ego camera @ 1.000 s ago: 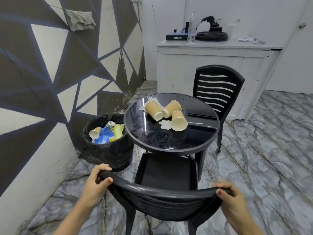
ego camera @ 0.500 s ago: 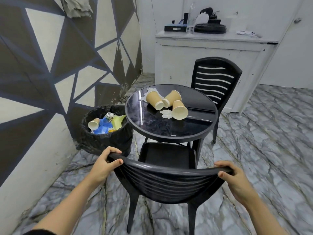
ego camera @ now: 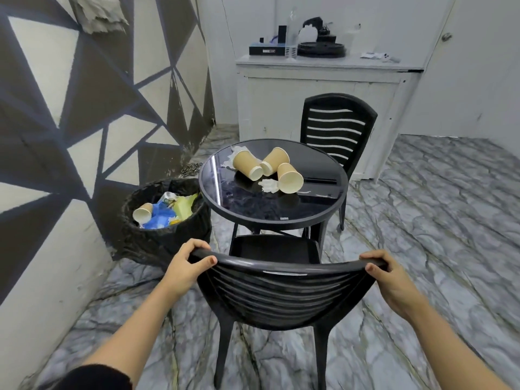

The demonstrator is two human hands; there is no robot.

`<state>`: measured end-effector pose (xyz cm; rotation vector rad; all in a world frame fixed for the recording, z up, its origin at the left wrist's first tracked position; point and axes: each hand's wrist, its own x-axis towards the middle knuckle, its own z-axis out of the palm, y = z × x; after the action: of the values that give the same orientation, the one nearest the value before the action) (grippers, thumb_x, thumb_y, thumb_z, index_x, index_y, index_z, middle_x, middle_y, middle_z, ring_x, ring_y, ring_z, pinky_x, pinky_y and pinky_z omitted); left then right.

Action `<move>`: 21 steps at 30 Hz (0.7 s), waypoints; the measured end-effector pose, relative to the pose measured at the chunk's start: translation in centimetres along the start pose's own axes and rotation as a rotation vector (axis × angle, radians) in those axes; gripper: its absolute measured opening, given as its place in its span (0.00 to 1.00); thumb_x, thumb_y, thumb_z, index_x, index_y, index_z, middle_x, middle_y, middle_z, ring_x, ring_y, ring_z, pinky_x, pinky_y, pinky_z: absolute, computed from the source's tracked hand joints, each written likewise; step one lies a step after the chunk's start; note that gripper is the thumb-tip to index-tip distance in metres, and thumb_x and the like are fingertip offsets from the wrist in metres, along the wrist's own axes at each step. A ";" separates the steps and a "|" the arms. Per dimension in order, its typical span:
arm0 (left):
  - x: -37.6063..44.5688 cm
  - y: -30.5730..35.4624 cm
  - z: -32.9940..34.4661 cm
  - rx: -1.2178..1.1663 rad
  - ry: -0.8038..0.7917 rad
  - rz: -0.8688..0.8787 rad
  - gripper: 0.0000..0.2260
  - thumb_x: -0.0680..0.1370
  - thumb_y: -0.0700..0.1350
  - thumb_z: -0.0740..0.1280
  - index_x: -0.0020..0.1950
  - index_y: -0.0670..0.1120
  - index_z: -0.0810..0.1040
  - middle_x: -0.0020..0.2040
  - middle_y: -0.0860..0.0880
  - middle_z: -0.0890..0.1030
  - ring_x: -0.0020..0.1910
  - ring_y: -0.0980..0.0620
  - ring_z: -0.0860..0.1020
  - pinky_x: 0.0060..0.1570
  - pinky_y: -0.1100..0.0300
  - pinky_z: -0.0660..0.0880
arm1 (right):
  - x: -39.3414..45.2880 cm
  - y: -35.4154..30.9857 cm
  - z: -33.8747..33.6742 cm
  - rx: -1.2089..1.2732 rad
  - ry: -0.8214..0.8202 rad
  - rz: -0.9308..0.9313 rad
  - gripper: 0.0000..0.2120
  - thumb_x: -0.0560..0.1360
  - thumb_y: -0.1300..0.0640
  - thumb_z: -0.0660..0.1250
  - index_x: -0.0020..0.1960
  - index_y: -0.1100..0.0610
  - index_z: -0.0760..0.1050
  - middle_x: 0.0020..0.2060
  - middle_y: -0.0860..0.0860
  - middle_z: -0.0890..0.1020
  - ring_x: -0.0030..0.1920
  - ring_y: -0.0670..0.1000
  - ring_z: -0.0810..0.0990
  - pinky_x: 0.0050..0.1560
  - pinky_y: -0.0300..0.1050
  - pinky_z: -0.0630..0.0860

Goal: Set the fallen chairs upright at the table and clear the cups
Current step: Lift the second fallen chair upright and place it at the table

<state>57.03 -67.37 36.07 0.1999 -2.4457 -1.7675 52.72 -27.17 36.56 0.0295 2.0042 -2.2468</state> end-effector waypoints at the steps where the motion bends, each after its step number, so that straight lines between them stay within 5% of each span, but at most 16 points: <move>1: -0.2 0.0 0.1 -0.016 0.004 -0.005 0.15 0.59 0.60 0.69 0.41 0.55 0.75 0.46 0.49 0.75 0.45 0.52 0.73 0.44 0.61 0.68 | 0.1 0.0 -0.1 -0.010 0.006 -0.004 0.30 0.45 0.41 0.81 0.39 0.55 0.77 0.40 0.54 0.76 0.34 0.42 0.79 0.35 0.34 0.77; 5: -0.2 0.1 0.0 -0.026 -0.007 -0.016 0.16 0.59 0.60 0.70 0.41 0.54 0.75 0.46 0.49 0.75 0.44 0.52 0.73 0.44 0.60 0.68 | 0.3 0.0 -0.2 -0.041 0.003 0.005 0.28 0.40 0.37 0.81 0.35 0.51 0.80 0.43 0.55 0.76 0.38 0.45 0.79 0.38 0.34 0.77; 14: -0.2 0.2 -0.1 -0.023 -0.012 -0.026 0.17 0.58 0.60 0.71 0.41 0.52 0.75 0.44 0.48 0.76 0.44 0.51 0.73 0.44 0.59 0.69 | -1.0 -0.8 0.6 -0.120 0.053 0.059 0.41 0.43 0.36 0.80 0.49 0.56 0.77 0.48 0.55 0.76 0.50 0.54 0.76 0.51 0.47 0.73; 18: -0.3 0.8 -0.7 0.041 -0.065 -0.081 0.17 0.60 0.60 0.73 0.43 0.55 0.77 0.50 0.47 0.77 0.49 0.50 0.75 0.49 0.57 0.71 | -2.7 -2.7 1.5 -0.231 0.074 0.081 0.15 0.66 0.54 0.74 0.51 0.53 0.77 0.51 0.51 0.77 0.58 0.55 0.74 0.54 0.47 0.68; 21: -0.9 1.9 -1.4 0.132 -0.075 -0.081 0.16 0.68 0.53 0.74 0.54 0.52 0.77 0.57 0.49 0.73 0.56 0.53 0.72 0.55 0.59 0.68 | -3.4 -4.2 2.8 -0.442 0.165 0.042 0.15 0.70 0.56 0.71 0.56 0.56 0.75 0.48 0.50 0.78 0.54 0.53 0.76 0.49 0.45 0.69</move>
<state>58.12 -67.97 38.31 0.2521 -2.6463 -1.6739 55.78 -29.24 41.39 0.2163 2.5135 -1.7806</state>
